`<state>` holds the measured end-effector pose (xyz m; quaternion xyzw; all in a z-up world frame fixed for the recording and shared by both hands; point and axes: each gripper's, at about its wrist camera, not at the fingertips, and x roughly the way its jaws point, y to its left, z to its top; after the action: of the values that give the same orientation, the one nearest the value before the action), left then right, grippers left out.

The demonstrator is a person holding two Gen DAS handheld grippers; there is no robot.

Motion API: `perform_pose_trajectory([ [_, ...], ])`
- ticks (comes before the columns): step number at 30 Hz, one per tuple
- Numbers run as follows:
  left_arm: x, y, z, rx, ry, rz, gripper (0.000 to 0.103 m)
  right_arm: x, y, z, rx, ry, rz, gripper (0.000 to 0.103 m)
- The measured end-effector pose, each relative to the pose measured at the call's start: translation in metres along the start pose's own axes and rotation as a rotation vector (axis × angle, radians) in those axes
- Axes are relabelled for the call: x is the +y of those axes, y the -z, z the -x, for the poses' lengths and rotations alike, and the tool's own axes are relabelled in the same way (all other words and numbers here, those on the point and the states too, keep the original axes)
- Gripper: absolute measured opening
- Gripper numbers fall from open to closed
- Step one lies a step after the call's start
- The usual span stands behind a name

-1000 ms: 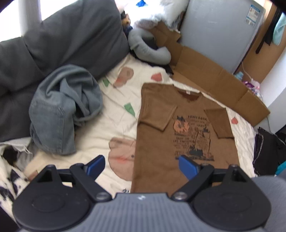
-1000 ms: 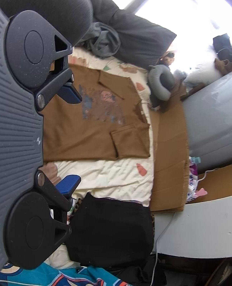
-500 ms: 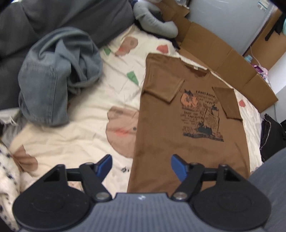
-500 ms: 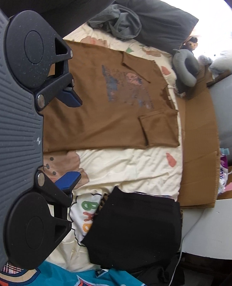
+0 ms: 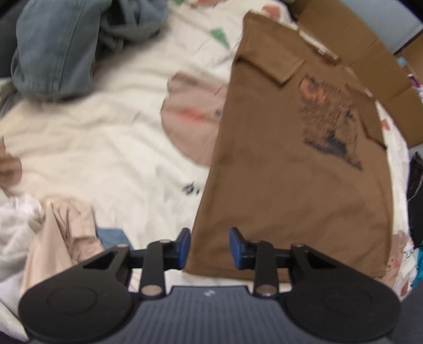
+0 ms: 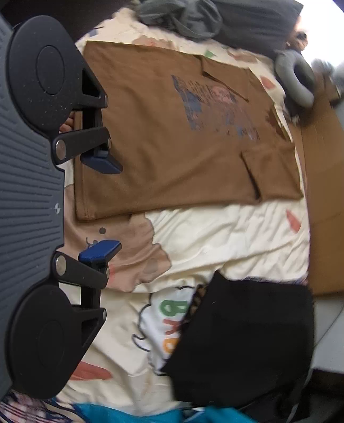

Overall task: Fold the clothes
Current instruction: 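Lower both tools to the hem of the folded shirt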

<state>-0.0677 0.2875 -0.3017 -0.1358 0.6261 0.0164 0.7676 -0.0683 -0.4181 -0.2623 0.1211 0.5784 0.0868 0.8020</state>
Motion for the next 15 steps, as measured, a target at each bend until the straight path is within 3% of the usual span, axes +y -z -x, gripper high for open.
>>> perform_pose_trajectory([
  [15,0.026,0.022,-0.068,0.107,-0.027,0.109,0.02,0.015,0.003,-0.017,0.055,0.046,0.043,0.058],
])
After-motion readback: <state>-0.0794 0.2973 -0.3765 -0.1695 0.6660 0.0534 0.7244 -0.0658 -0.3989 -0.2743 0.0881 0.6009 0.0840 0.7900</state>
